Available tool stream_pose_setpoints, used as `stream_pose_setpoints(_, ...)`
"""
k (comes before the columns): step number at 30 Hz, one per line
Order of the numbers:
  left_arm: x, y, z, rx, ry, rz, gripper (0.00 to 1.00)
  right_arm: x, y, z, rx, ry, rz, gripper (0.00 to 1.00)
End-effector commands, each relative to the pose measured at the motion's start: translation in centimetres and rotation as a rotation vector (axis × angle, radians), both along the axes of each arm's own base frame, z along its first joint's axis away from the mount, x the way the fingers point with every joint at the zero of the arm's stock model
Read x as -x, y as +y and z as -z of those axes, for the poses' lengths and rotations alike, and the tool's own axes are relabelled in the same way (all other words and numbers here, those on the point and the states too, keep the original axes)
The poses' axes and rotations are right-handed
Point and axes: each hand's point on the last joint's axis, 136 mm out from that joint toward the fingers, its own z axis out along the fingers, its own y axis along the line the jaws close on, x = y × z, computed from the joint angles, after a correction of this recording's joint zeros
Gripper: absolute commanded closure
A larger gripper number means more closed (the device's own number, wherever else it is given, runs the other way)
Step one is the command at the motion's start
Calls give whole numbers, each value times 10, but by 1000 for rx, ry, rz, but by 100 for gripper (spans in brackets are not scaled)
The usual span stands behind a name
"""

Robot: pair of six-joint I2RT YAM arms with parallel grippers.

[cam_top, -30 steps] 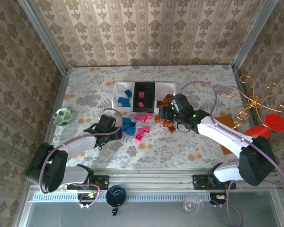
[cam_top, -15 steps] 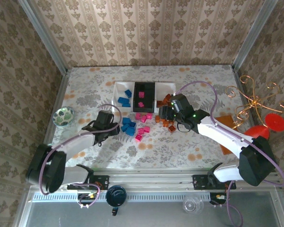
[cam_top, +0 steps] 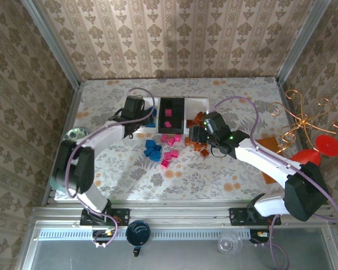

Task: Sort the legos into containers by color
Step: Place the lego in the container.

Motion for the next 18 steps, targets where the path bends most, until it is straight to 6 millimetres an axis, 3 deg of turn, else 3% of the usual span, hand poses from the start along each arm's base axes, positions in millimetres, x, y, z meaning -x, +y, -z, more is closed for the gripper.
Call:
stream_pose_setpoints(1, -24, -2, -5, -9, -11, -2, 52, 11, -1, 4, -7, 18, -11, 24)
stream_pose_setpoints(5, -25, -16, -35, 55, -70, 22, 27, 25, 15, 13, -30, 40, -105, 23)
stream_pose_setpoints(8, -12, -19, -70, 101, -140, 42, 19, 39, 35, 23, 1, 59, -200, 22)
stream_pose_setpoints(9, 1, -31, -80, 122, -159, 80, 18, 44, 45, 27, 15, 68, -238, 22)
stream_pose_setpoints(12, 35, -38, -102, 177, -215, 121, 13, 54, 72, 49, 65, 105, -330, 23)
stream_pose_setpoints(15, 71, -37, -104, 206, -241, 150, 11, 55, 94, 64, 102, 125, -396, 30)
stream_pose_setpoints(18, 103, -29, -88, 211, -228, 158, 7, 46, 107, 72, 126, 134, -430, 35)
